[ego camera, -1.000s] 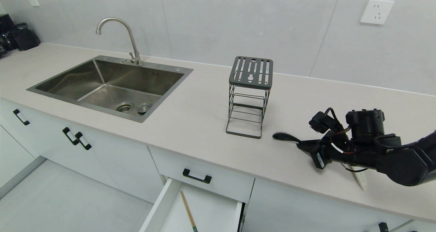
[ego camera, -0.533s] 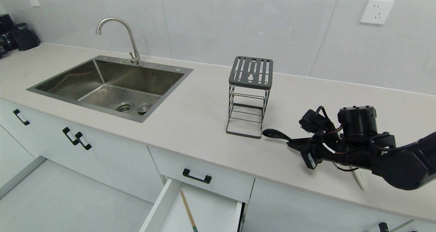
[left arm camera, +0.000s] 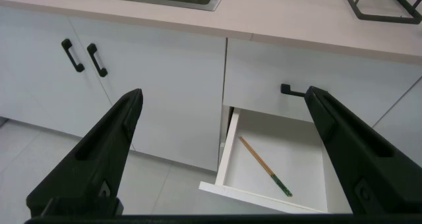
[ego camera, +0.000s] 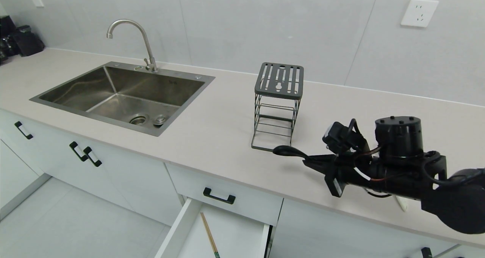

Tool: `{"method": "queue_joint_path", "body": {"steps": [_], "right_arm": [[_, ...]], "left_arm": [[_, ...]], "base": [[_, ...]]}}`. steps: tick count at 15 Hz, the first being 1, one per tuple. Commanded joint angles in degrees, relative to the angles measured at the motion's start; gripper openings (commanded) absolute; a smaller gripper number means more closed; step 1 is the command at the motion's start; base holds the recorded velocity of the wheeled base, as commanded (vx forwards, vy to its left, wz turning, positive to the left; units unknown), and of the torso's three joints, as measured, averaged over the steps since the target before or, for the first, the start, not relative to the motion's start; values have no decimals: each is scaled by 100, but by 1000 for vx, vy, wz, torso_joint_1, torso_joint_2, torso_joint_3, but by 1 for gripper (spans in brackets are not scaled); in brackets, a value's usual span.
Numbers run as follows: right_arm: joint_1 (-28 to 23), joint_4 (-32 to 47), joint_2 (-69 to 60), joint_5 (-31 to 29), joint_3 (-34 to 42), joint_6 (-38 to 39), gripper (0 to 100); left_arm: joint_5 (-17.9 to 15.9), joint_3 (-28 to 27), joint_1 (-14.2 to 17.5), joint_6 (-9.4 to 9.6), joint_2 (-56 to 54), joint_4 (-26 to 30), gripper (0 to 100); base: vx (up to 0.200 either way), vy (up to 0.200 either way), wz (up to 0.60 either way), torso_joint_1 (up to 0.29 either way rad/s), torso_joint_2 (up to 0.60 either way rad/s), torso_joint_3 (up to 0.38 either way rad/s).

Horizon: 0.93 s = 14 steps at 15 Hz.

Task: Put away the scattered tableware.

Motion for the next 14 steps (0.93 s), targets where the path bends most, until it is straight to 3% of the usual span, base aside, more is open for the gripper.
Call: {"method": "queue_joint_path", "body": {"steps": [1,5,9,14], "right_arm": [[181,-12,-448,4,290,19,0],[339,-12,-720,4,528,1,0],[796,-12,-720,-5,422,19,0],[945,-12,-711,56,246,28,0]], "left_arm": [[5,1,1,2,7,0,100],[-4,1,1,2,7,0,100],[-4,1,1,2,7,0,100],[-4,1,-7,2,7,0,100]], "base": [[0,0,0,0,0,0],[0,0,0,0,0,0],[0,0,0,0,0,0],[0,0,0,0,0,0]]}}
